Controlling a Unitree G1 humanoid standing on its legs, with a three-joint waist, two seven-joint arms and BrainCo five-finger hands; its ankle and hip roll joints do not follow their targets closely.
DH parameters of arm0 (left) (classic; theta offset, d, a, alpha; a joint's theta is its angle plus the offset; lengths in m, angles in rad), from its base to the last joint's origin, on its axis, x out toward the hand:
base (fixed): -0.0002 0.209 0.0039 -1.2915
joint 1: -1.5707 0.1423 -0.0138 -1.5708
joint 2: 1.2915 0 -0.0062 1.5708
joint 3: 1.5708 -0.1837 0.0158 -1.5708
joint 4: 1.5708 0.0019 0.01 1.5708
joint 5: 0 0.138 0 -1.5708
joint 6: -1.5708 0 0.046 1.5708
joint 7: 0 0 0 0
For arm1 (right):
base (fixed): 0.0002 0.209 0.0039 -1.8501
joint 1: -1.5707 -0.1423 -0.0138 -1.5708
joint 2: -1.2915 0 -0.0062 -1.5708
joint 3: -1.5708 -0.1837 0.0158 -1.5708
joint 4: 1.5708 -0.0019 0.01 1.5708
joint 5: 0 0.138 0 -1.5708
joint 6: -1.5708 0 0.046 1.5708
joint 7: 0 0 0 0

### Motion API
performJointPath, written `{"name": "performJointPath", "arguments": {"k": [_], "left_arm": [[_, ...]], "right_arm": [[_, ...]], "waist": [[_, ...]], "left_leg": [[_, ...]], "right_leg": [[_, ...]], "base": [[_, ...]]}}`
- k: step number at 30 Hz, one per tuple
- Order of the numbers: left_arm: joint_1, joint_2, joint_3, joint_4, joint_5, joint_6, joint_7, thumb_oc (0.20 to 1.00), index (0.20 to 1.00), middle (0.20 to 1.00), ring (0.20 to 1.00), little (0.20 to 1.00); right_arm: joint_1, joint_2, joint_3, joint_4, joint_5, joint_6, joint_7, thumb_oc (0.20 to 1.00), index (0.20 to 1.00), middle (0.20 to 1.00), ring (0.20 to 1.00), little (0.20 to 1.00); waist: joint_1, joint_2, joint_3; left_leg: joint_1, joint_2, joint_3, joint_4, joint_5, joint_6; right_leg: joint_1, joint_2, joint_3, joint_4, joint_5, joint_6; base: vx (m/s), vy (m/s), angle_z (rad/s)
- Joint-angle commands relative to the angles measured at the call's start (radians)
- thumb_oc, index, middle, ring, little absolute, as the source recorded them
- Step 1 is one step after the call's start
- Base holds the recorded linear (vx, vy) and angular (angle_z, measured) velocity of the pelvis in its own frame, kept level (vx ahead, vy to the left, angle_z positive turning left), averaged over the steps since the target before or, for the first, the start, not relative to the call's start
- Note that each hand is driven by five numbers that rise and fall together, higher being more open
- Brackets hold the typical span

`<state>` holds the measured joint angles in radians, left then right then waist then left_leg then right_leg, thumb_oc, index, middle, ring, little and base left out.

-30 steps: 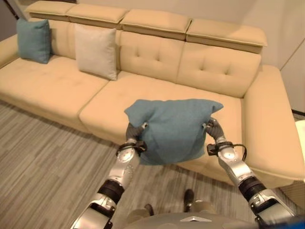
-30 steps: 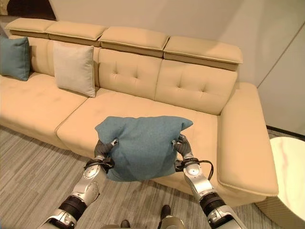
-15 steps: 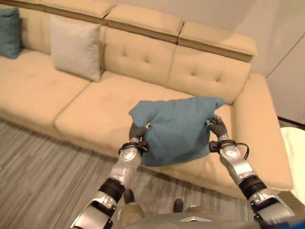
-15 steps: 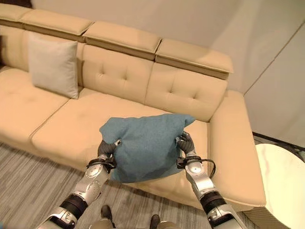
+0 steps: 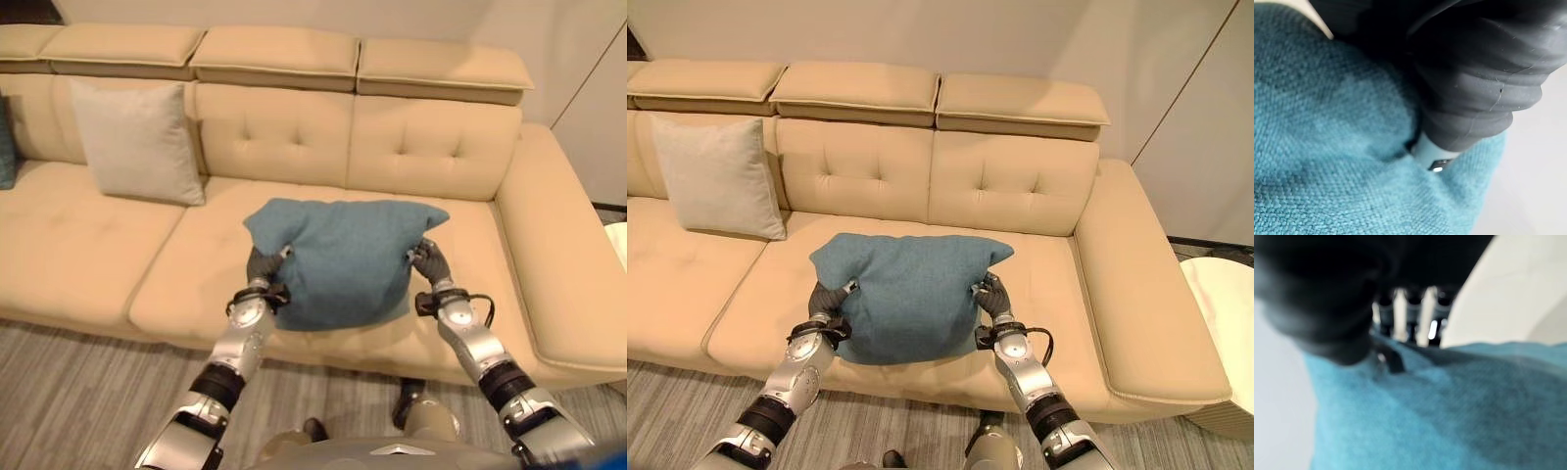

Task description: Pick up all the scattered cushions and arrange them neatly on the sofa.

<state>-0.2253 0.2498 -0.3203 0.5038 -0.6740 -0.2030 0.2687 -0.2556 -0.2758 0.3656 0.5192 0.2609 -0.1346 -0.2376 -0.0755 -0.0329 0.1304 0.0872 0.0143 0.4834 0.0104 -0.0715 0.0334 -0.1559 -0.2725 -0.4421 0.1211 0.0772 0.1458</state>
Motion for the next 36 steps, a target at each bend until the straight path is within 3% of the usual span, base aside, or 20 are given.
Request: {"name": "performJointPath", "arguments": {"k": [1, 2, 4, 5, 7, 9, 10, 11, 12, 13, 17, 19, 24, 33, 36], "left_arm": [[-0.096, -0.096, -0.104, -0.091, 0.066, -0.078, -0.096, 0.200, 0.200, 0.200, 0.200, 0.200], [-0.108, -0.109, -0.109, -0.083, 0.052, -0.082, -0.113, 0.200, 0.200, 0.200, 0.200, 0.200], [-0.124, -0.111, -0.125, -0.076, 0.054, -0.085, -0.118, 0.200, 0.200, 0.200, 0.200, 0.200], [-0.139, -0.115, -0.122, -0.080, 0.047, -0.084, -0.109, 0.200, 0.200, 0.200, 0.200, 0.200], [-0.139, -0.116, -0.120, -0.084, 0.045, -0.082, -0.105, 0.200, 0.200, 0.200, 0.200, 0.200], [-0.132, -0.111, -0.108, -0.093, 0.055, -0.078, -0.099, 0.200, 0.200, 0.200, 0.200, 0.200], [-0.132, -0.111, -0.108, -0.093, 0.055, -0.078, -0.099, 0.200, 0.200, 0.200, 0.200, 0.200], [-0.122, -0.103, -0.098, -0.106, 0.061, -0.081, -0.093, 0.200, 0.200, 0.200, 0.200, 0.200], [-0.122, -0.103, -0.098, -0.106, 0.061, -0.081, -0.093, 0.200, 0.200, 0.200, 0.200, 0.200], [-0.116, -0.100, -0.088, -0.110, 0.065, -0.083, -0.082, 0.200, 0.200, 0.200, 0.200, 0.200], [-0.095, -0.090, -0.083, -0.121, 0.064, -0.083, -0.099, 0.200, 0.200, 0.200, 0.200, 0.200], [-0.092, -0.079, -0.079, -0.131, 0.068, -0.079, -0.101, 0.200, 0.200, 0.200, 0.200, 0.200], [-0.089, -0.068, -0.073, -0.142, 0.081, -0.079, -0.100, 0.200, 0.200, 0.200, 0.200, 0.200], [-0.178, -0.057, -0.074, -0.192, 0.100, -0.089, -0.067, 0.200, 0.200, 0.200, 0.200, 0.200], [-0.297, -0.056, -0.092, -0.191, 0.099, -0.110, -0.028, 0.200, 0.200, 0.200, 0.200, 0.200]], "right_arm": [[-0.117, 0.033, 0.007, -0.119, -0.032, -0.103, 0.036, 0.200, 0.200, 0.200, 0.200, 0.200], [-0.109, 0.012, -0.016, -0.129, -0.028, -0.106, 0.033, 0.200, 0.200, 0.200, 0.200, 0.200], [-0.100, -0.005, -0.025, -0.136, -0.016, -0.112, 0.031, 0.200, 0.200, 0.200, 0.200, 0.200], [-0.111, -0.016, -0.022, -0.139, -0.015, -0.113, 0.026, 0.200, 0.200, 0.200, 0.200, 0.200], [-0.105, -0.016, -0.023, -0.143, -0.011, -0.112, 0.025, 0.200, 0.200, 0.200, 0.200, 0.200], [-0.090, -0.014, -0.023, -0.145, -0.010, -0.112, 0.031, 0.200, 0.200, 0.200, 0.200, 0.200], [-0.090, -0.014, -0.023, -0.145, -0.010, -0.112, 0.031, 0.200, 0.200, 0.200, 0.200, 0.200], [-0.084, -0.012, -0.015, -0.143, -0.017, -0.114, 0.030, 0.200, 0.200, 0.200, 0.200, 0.200], [-0.084, -0.012, -0.015, -0.143, -0.017, -0.114, 0.030, 0.200, 0.200, 0.200, 0.200, 0.200], [-0.083, -0.008, -0.010, -0.138, -0.026, -0.114, 0.027, 0.200, 0.200, 0.200, 0.200, 0.200], [-0.064, 0.000, -0.020, -0.151, -0.027, -0.111, 0.039, 0.200, 0.200, 0.200, 0.200, 0.200], [-0.066, 0.006, -0.024, -0.158, -0.031, -0.108, 0.040, 0.200, 0.200, 0.200, 0.200, 0.200], [-0.076, 0.011, -0.031, -0.167, -0.040, -0.103, 0.042, 0.200, 0.200, 0.200, 0.200, 0.200], [-0.160, 0.002, -0.034, -0.209, -0.056, -0.109, 0.021, 0.200, 0.200, 0.200, 0.200, 0.200], [-0.278, 0.008, -0.004, -0.209, -0.057, -0.114, -0.007, 0.200, 0.200, 0.200, 0.200, 0.200]], "waist": [[0.006, -0.005, -0.056], [-0.006, -0.012, -0.066], [-0.011, -0.020, -0.065], [0.005, -0.031, -0.055], [0.008, -0.032, -0.053], [0.019, -0.031, -0.060], [0.019, -0.031, -0.060], [0.046, -0.022, -0.059], [0.046, -0.022, -0.059], [0.062, -0.017, -0.055], [0.057, -0.019, -0.063], [0.059, -0.013, -0.063], [0.068, -0.006, -0.059], [0.072, 0.003, -0.045], [0.076, 0.006, 0.004]], "left_leg": [[0.013, 0.041, -0.068, 0.116, -0.070, -0.080], [-0.013, 0.081, -0.058, 0.235, -0.091, -0.122], [-0.054, 0.139, -0.056, 0.374, -0.052, -0.169], [-0.084, 0.137, -0.089, 0.422, 0.002, -0.180], [-0.100, 0.139, -0.105, 0.408, 0.001, -0.176], [-0.130, 0.135, -0.153, 0.264, -0.010, -0.149], [-0.129, 0.135, -0.153, 0.264, -0.010, -0.149], [-0.159, 0.133, -0.245, 0.145, 0.059, -0.155], [-0.158, 0.132, -0.245, 0.143, 0.060, -0.155], [-0.162, 0.132, -0.289, 0.094, 0.093, -0.160], [-0.129, 0.122, -0.269, 0.061, 0.091, -0.151], [-0.100, 0.086, -0.249, 0.033, 0.080, -0.128], [-0.088, 0.056, -0.225, 0.022, 0.062, -0.100], [-0.100, 0.041, -0.212, 0.008, 0.054, -0.093], [-0.164, 0.047, -0.218, 0.029, 0.062, -0.093]], "right_leg": [[0.012, 0.013, 0.040, 0.028, 0.016, 0.045], [0.052, 0.028, 0.004, -0.002, 0.009, 0.034], [0.093, 0.055, -0.014, -0.019, -0.015, 0.004], [0.115, 0.068, -0.029, -0.041, -0.028, -0.030], [0.118, 0.074, -0.028, -0.046, -0.035, -0.032], [0.131, 0.084, 0.003, -0.075, -0.037, -0.023], [0.131, 0.084, 0.003, -0.075, -0.037, -0.023], [0.139, 0.110, 0.048, -0.084, -0.045, -0.019], [0.140, 0.109, 0.048, -0.084, -0.045, -0.019], [0.145, 0.121, 0.067, -0.087, -0.050, -0.019], [0.160, 0.124, 0.082, -0.091, -0.054, -0.018], [0.156, 0.107, 0.106, -0.070, -0.053, -0.004], [0.135, 0.076, 0.119, -0.031, -0.053, 0.013], [0.105, 0.054, 0.106, -0.022, -0.051, 0.025], [0.039, 0.050, 0.103, -0.006, -0.041, 0.022]], "base": [[0.30, -0.191, 0.22], [0.39, -0.286, -0.13], [0.24, -0.252, 0.18], [0.12, -0.149, 0.21], [0.09, -0.058, -0.38], [0.14, 0.027, -0.17], [0.22, 0.078, -0.03], [0.13, 0.053, -0.11], [0.21, 0.080, -0.18], [0.14, 0.044, -0.45], [0.16, 0.078, -0.74], [0.20, 0.199, -0.46], [0.12, 0.143, -0.06], [0.05, 0.036, 0.00], [-0.18, -0.017, 0.00]]}}
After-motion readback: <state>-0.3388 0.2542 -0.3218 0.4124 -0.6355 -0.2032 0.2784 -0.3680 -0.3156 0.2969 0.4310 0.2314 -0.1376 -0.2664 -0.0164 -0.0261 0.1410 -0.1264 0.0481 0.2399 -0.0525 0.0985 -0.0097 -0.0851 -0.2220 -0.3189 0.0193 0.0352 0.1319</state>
